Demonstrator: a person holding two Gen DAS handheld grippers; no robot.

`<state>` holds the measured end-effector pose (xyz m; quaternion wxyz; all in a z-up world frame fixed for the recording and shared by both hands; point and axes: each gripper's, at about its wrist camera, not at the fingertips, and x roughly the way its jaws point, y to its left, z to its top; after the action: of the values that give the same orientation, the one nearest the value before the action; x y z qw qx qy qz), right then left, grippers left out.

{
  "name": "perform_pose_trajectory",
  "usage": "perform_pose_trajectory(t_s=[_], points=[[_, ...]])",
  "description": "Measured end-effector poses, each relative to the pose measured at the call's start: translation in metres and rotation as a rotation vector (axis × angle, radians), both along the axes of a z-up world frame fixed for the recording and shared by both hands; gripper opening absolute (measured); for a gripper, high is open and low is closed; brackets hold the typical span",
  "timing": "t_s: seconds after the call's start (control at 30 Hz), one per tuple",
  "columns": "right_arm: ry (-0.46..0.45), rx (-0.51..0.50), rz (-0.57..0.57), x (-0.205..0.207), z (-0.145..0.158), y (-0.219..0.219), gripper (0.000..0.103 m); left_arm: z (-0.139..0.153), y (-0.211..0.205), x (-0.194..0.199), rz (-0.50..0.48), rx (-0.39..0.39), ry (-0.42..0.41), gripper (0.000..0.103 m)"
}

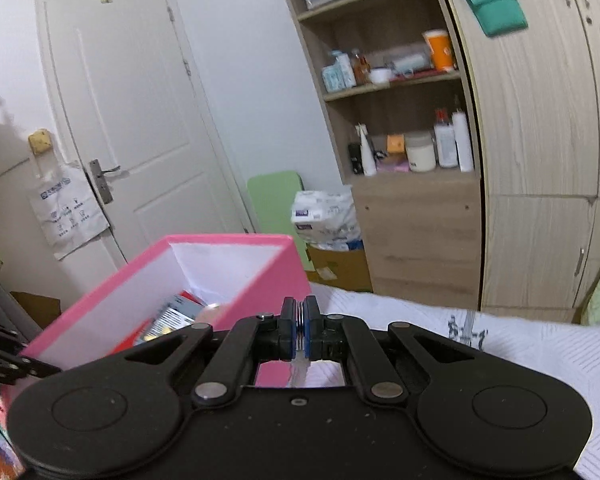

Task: Organize rigid objects
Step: 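Carry the silver key into the pink box and open the right gripper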

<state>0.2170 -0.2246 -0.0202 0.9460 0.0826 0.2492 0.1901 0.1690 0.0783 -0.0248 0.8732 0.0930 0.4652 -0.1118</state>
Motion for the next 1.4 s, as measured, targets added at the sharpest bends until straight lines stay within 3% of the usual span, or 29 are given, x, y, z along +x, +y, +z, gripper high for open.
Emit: perform_pose_trajectory(t_s=[0.23,0.6,0.87,1.2,1.4], points=[[-0.043,-0.012,0.016,-0.023,0.042,0.015,0.005,0.0,0.002,0.0,0.002,-0.013,-0.003,0.011],[0.027,0.06,0.16,-0.035,0.08,0.053,0.005,0.0,0.003,0.0,-0.001,-0.023,-0.007,0.011],[0.072,0.028,0.219,-0.008,0.069,0.093,0.005,0.0,0.004,0.0,-0.004,-0.034,-0.007,0.011],[0.249,-0.06,0.2,0.08,0.023,0.13,0.005,0.0,0.007,0.0,-0.009,-0.056,-0.004,0.012],[0.298,-0.129,0.177,0.111,0.006,0.144,0.005,0.0,0.011,0.001,-0.015,-0.08,-0.007,0.012]])
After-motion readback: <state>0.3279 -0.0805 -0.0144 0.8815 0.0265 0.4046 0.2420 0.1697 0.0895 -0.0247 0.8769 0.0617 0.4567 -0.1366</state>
